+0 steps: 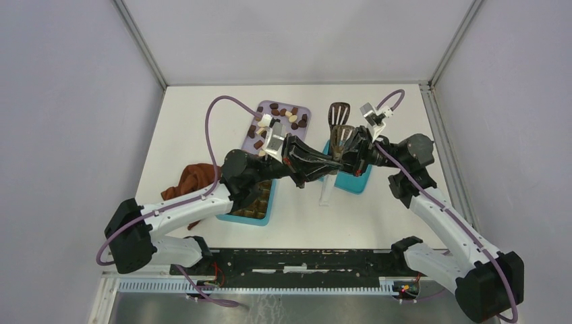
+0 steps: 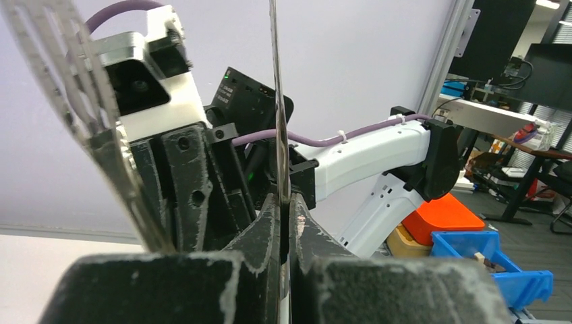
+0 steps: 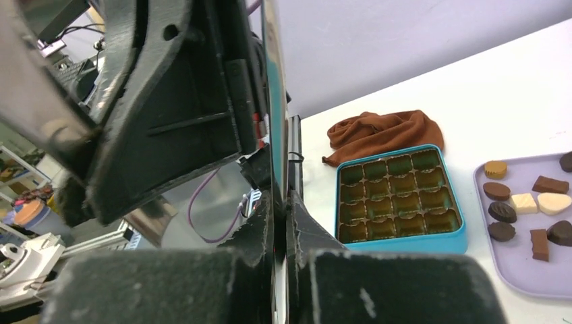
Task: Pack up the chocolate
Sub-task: Adjust the clamp.
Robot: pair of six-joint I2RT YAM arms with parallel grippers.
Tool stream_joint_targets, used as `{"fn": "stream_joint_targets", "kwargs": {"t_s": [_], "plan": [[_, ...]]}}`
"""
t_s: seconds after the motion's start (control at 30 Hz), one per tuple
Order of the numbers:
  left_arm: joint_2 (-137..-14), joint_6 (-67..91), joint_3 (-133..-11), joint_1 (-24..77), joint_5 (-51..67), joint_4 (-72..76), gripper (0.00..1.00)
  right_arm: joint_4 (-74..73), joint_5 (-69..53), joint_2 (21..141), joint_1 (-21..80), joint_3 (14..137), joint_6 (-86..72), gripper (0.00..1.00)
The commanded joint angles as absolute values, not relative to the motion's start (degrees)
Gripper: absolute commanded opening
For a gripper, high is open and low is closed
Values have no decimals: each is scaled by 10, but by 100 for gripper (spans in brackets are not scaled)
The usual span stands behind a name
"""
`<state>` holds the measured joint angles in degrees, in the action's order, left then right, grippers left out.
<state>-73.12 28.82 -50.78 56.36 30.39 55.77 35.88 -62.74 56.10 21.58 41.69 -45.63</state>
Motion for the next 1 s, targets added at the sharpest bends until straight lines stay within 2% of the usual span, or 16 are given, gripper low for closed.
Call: {"fn": "stream_joint_targets", "kwargs": {"t_s": [0.0, 0.27, 0.47, 0.57, 0.63, 0.77, 0.87, 0.97], "plan": [[-720, 279, -541, 572, 357, 658, 2, 367, -614, 601, 196, 433, -484, 0], [-716, 314, -557, 579, 415, 686, 2, 393, -619, 674, 181, 431, -527, 0], [-697, 250, -547, 578, 341, 600, 2, 450, -630, 648, 181, 426, -545, 0], [-695, 244, -540, 575, 308, 590, 2, 460, -636, 626, 181, 429, -532, 6], [-694, 243, -536, 575, 296, 590, 2, 449, -642, 612, 180, 435, -514, 17], [-680, 246, -521, 574, 272, 588, 2, 391, -657, 588, 157, 456, -460, 53], [-653, 239, -493, 568, 241, 585, 2, 385, -668, 565, 127, 459, -448, 76], [-627, 242, -466, 555, 218, 587, 2, 352, -675, 539, 113, 457, -405, 89]]}}
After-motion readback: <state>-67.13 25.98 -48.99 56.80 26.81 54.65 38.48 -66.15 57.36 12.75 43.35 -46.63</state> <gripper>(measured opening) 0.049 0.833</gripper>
